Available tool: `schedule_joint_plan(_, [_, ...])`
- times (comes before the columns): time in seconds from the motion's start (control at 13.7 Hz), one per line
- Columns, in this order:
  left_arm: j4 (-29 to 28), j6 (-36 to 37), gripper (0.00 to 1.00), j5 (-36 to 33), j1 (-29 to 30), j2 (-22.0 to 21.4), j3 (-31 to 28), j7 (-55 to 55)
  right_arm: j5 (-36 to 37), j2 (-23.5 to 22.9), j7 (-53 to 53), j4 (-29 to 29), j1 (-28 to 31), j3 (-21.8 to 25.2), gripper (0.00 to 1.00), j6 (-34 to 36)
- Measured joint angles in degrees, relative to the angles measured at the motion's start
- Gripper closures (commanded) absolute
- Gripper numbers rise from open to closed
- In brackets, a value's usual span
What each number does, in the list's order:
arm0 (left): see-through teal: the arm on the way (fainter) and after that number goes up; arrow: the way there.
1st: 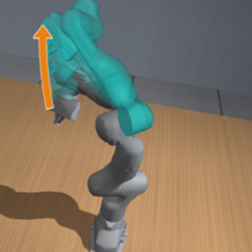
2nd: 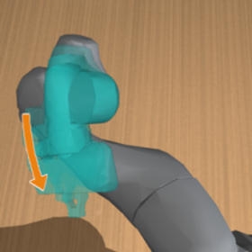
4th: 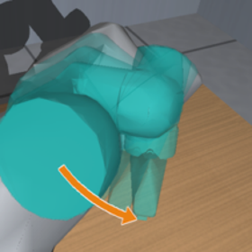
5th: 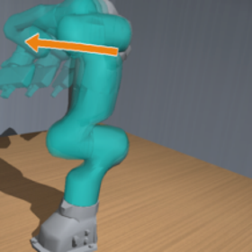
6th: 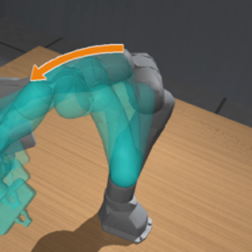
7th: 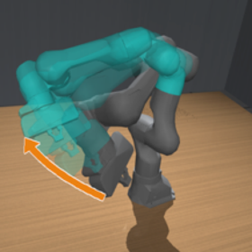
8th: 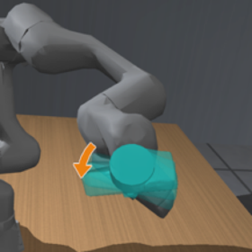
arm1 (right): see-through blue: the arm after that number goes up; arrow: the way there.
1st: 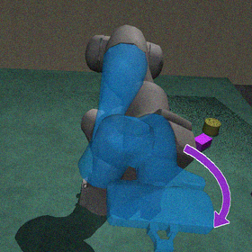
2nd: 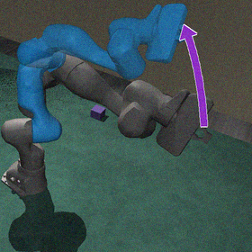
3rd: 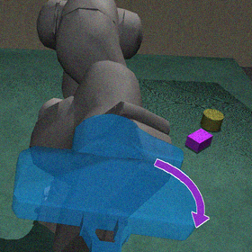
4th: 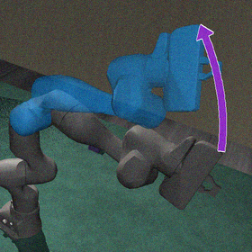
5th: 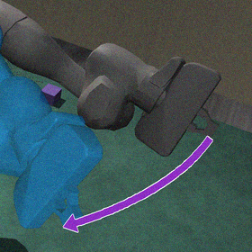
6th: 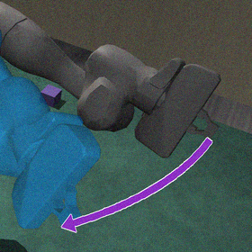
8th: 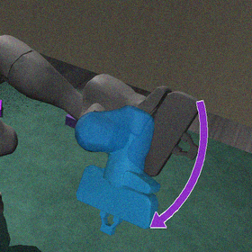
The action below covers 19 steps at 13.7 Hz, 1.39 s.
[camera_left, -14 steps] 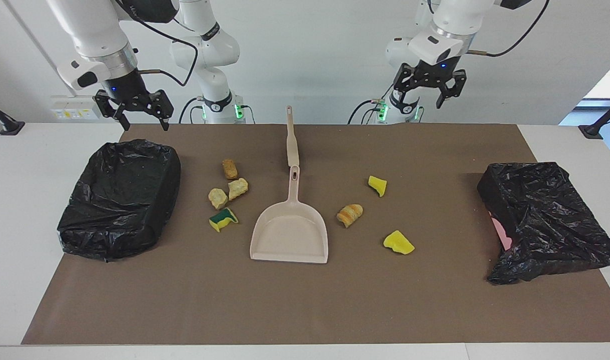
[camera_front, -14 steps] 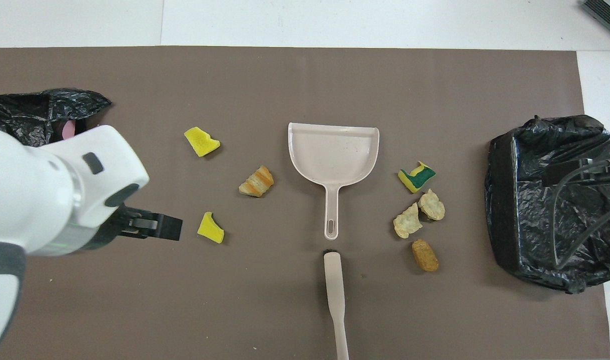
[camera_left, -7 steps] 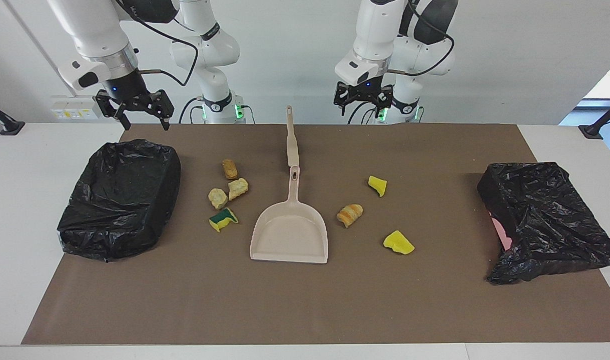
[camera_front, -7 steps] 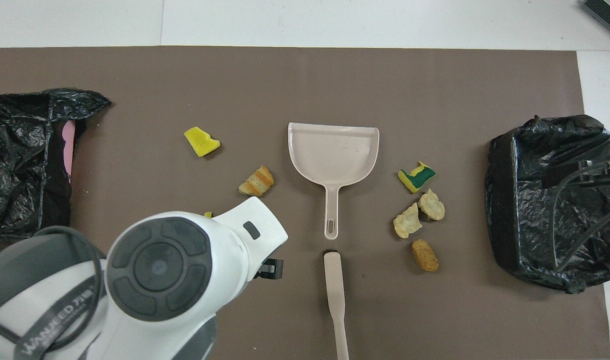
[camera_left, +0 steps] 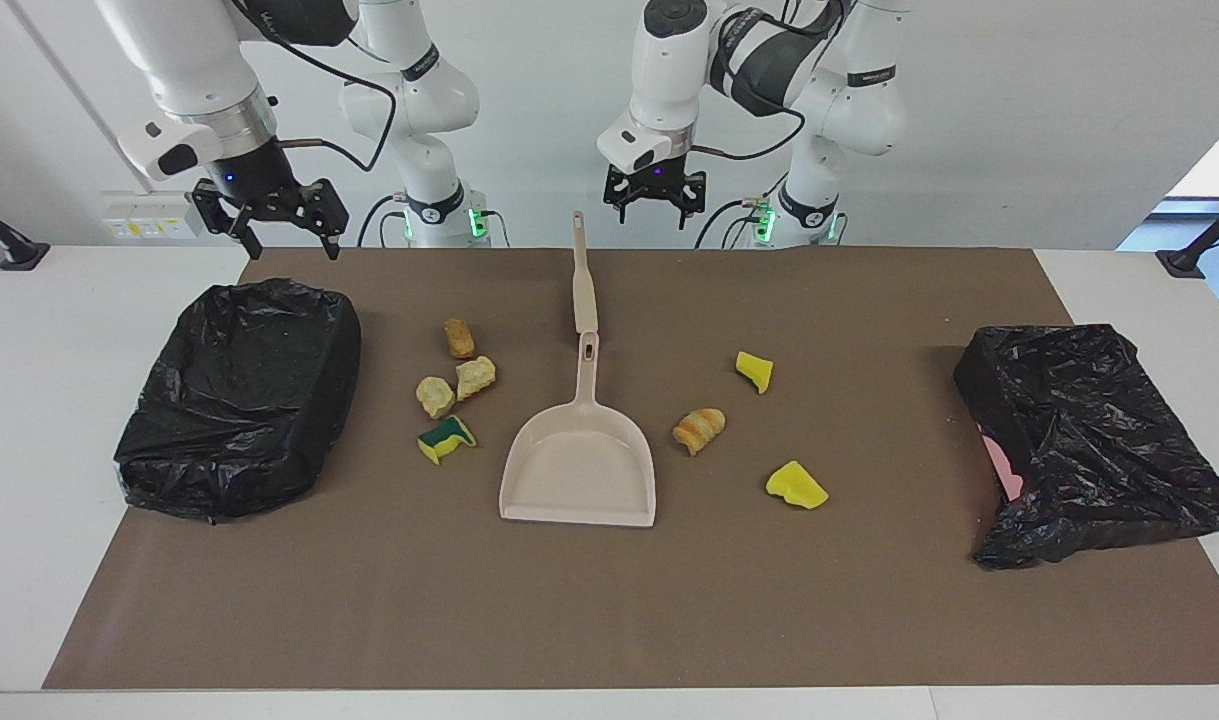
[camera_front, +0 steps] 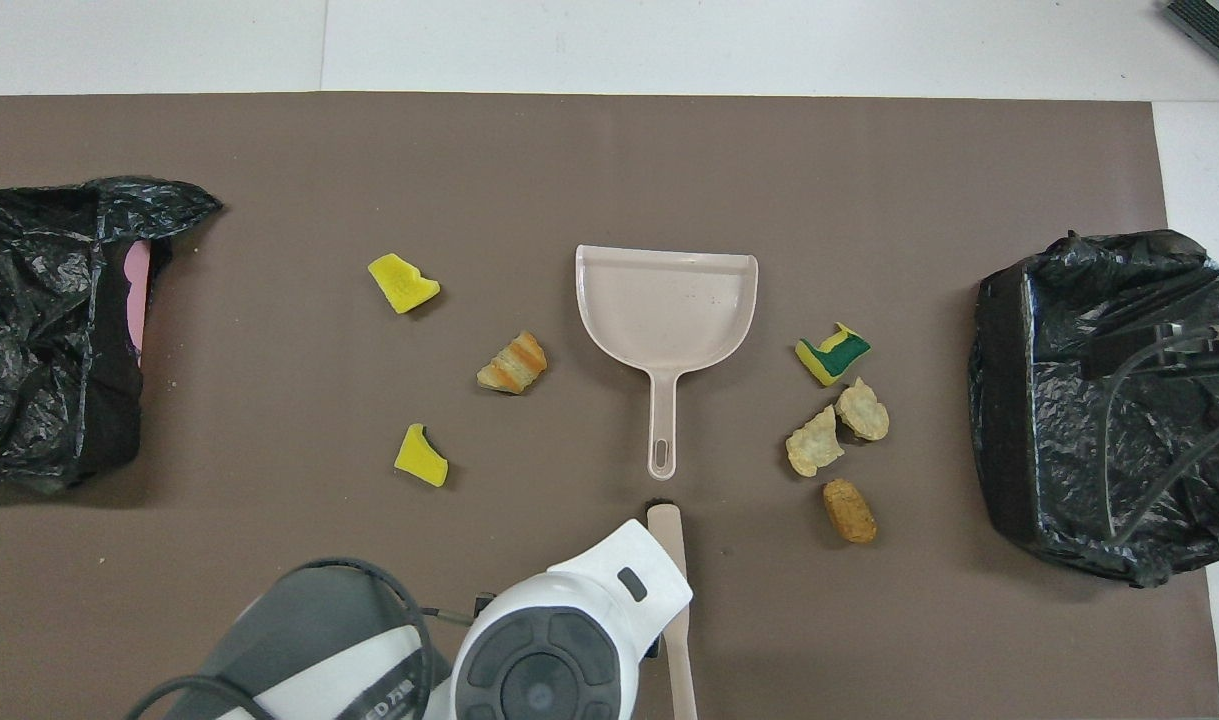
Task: Sweep and dump trash in bin
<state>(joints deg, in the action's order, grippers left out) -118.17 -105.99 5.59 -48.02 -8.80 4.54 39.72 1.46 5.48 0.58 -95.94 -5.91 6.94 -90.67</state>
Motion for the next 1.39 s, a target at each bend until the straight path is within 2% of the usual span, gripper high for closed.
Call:
schedule_joint_plan(0.22, [-4.56, -8.9, 0.0, 0.06, -6.27, 2.42, 0.06, 6.66, 0.0, 0.01, 0.0, 0.0, 0.0, 0.0, 0.0, 0.0])
schedule_joint_plan(0.44, [-5.89, -15.06, 0.0, 0.07, -9.7, 6.62, 0.01, 9.9, -0.02, 0.02, 0.0, -0.01, -0.07, 0.0, 0.0, 0.0])
schedule_joint_plan(0.95, [-6.0, -20.57, 0.0, 0.08, -16.73, 14.84, 0.06, 16.36, -1.21, 0.21, 0.0, 0.02, -0.42, -0.95, 0.0, 0.0])
schedule_joint_plan(1.17, [-5.87, -20.82, 0.1, 0.08, -17.03, 15.7, -0.19, 16.8, -1.22, 0.32, 0.0, 0.01, -0.44, -1.65, 0.0, 0.0])
schedule_joint_plan(1.24, [-5.79, -20.82, 0.18, 0.08, -17.02, 15.69, -0.33, 16.82, -1.22, 0.32, 0.0, 0.01, -0.39, -1.64, 0.0, 0.0])
schedule_joint_plan(1.39, [-5.72, -20.82, 0.41, 0.08, -16.95, 15.7, -0.64, 16.84, -1.22, 0.33, 0.0, -0.07, -0.39, -1.64, 0.0, 0.0])
